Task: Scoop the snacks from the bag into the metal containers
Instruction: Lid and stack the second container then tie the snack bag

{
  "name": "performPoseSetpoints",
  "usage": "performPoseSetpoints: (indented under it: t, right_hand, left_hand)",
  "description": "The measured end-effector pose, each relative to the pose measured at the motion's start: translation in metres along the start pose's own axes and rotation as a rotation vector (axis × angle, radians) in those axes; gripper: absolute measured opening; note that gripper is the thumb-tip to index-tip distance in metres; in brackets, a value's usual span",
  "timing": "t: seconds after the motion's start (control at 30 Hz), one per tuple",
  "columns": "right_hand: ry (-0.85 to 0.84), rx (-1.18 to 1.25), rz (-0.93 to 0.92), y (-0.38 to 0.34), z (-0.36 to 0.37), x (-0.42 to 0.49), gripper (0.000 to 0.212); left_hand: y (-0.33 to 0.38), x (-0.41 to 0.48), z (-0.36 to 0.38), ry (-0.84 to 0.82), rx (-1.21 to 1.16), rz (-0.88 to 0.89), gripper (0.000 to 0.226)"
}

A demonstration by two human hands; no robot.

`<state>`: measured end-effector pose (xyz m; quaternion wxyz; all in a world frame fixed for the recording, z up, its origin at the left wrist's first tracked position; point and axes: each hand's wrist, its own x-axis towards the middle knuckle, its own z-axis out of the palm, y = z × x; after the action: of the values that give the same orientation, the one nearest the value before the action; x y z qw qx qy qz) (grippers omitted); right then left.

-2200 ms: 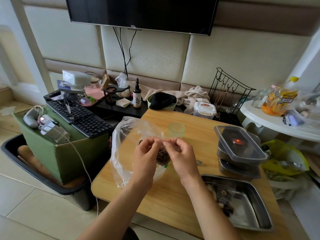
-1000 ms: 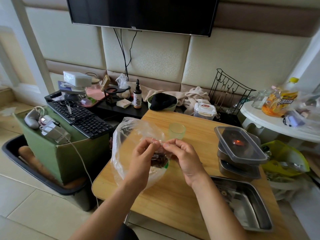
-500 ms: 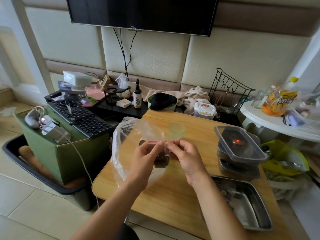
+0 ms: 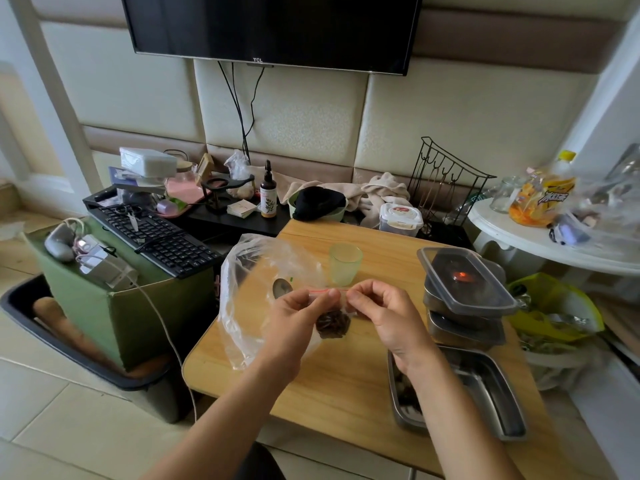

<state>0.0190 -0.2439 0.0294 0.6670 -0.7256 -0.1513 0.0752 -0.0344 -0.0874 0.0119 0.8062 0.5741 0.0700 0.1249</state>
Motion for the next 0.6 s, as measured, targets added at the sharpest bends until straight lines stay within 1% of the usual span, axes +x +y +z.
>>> performPoseSetpoints:
  t: [0.17, 0.27, 0.37, 0.43, 0.47, 0.53, 0.57, 0.6]
  right_hand:
    - [0.082, -0.125, 0.03, 0.0, -0.031, -0.027, 0.009]
    - [0.126, -0.178, 0.062, 0.002, -0.054, -0.049, 0.01]
    - [0.195, -0.165, 0.079, 0.008, -0.077, -0.073, 0.009]
    - [0.259, -0.186, 0.092, 0.016, -0.089, -0.086, 0.009]
    - [0.302, -0.214, 0.094, 0.021, -0.095, -0.09, 0.009]
    - [0.387, -0.256, 0.098, 0.031, -0.105, -0.095, 0.009]
    - [0.418, -0.271, 0.104, 0.035, -0.11, -0.096, 0.008]
    - [0.446, -0.293, 0.111, 0.039, -0.115, -0.098, 0.008]
  left_hand:
    - [-0.006, -0.021, 0.016, -0.141, 0.113, -0.031, 0.024]
    - [-0.012, -0.032, 0.036, -0.203, 0.125, -0.097, 0.026]
    - [-0.021, -0.042, 0.062, -0.279, 0.148, -0.165, 0.033]
    - [-0.026, -0.05, 0.078, -0.328, 0.155, -0.177, 0.036]
    - [-0.029, -0.053, 0.085, -0.347, 0.158, -0.168, 0.035]
    - [-0.039, -0.057, 0.096, -0.356, 0.251, -0.109, 0.025]
    - [-0.046, -0.058, 0.101, -0.372, 0.326, -0.081, 0.035]
    - [-0.051, -0.06, 0.106, -0.402, 0.392, -0.035, 0.056]
